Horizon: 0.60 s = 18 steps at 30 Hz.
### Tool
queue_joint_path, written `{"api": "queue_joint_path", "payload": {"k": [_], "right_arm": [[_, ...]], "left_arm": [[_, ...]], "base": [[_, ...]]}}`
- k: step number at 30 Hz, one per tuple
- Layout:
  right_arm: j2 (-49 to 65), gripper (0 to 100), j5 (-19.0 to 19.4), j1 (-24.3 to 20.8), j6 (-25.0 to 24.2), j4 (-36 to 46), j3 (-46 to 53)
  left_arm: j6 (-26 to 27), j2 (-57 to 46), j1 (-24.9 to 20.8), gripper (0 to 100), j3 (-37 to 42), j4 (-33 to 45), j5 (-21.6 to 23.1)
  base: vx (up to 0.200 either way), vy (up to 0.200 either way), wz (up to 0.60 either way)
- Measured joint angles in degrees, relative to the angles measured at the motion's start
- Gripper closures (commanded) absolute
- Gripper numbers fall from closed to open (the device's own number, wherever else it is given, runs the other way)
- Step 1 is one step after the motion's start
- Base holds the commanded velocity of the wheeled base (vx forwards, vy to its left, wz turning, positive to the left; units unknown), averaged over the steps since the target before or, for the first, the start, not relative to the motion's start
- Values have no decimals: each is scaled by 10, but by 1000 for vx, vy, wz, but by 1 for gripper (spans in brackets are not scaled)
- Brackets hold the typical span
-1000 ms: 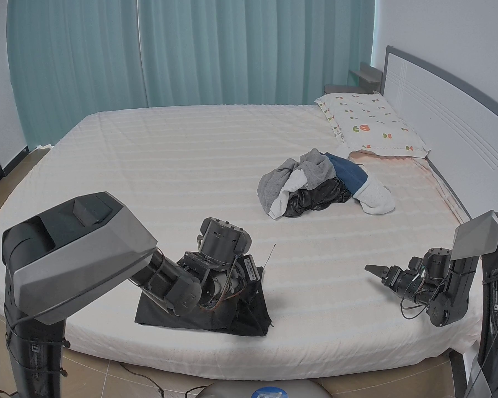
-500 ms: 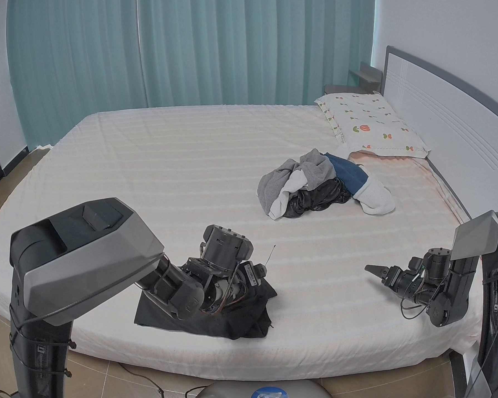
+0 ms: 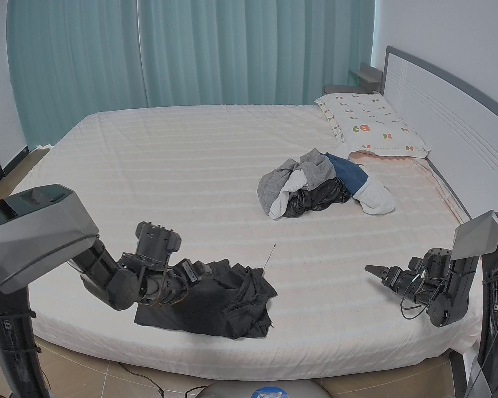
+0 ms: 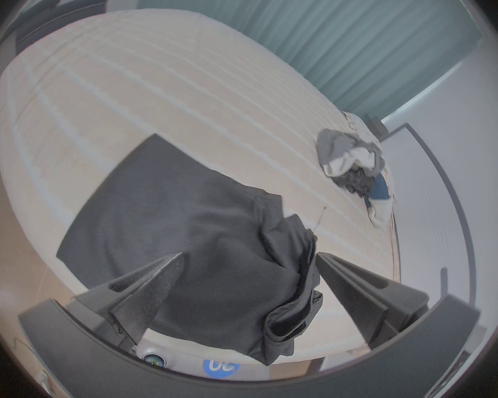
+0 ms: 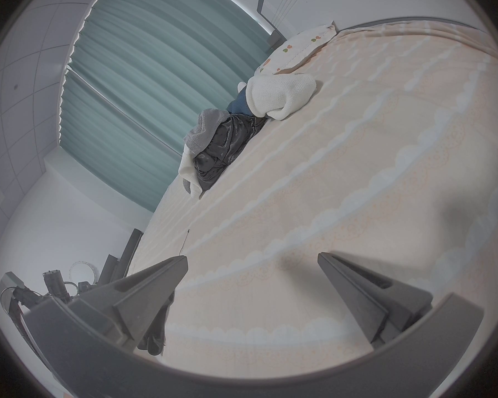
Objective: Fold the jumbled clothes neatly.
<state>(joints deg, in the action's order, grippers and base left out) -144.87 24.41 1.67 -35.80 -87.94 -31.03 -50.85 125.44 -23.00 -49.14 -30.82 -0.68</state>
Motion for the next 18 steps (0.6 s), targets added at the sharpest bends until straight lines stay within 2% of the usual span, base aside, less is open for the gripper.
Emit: {"api": "queue_joint_path", "payload": {"k": [2,6,10,13,18], "right_arm": [[0,0,0,0,0,0,1],[0,0,0,-1,0,0,4],[1,0,-8,-7,5,-7,11],[3,0,-37,-24,12,-10,18],[8,0,-92,-59,15,-10,24]], "left_arm": [[-21,-8,21,0,24,-22,22],[-60,-19,63,0,67,-84,73],[-72,-26,109,0,97,-127,103],[-74,-30,140,0,108,-136,123],[-73,-23,165,0,109,-142,133]], "base": [[0,0,0],[0,200,0],[0,200,0],[0,200,0],[0,200,0]]}}
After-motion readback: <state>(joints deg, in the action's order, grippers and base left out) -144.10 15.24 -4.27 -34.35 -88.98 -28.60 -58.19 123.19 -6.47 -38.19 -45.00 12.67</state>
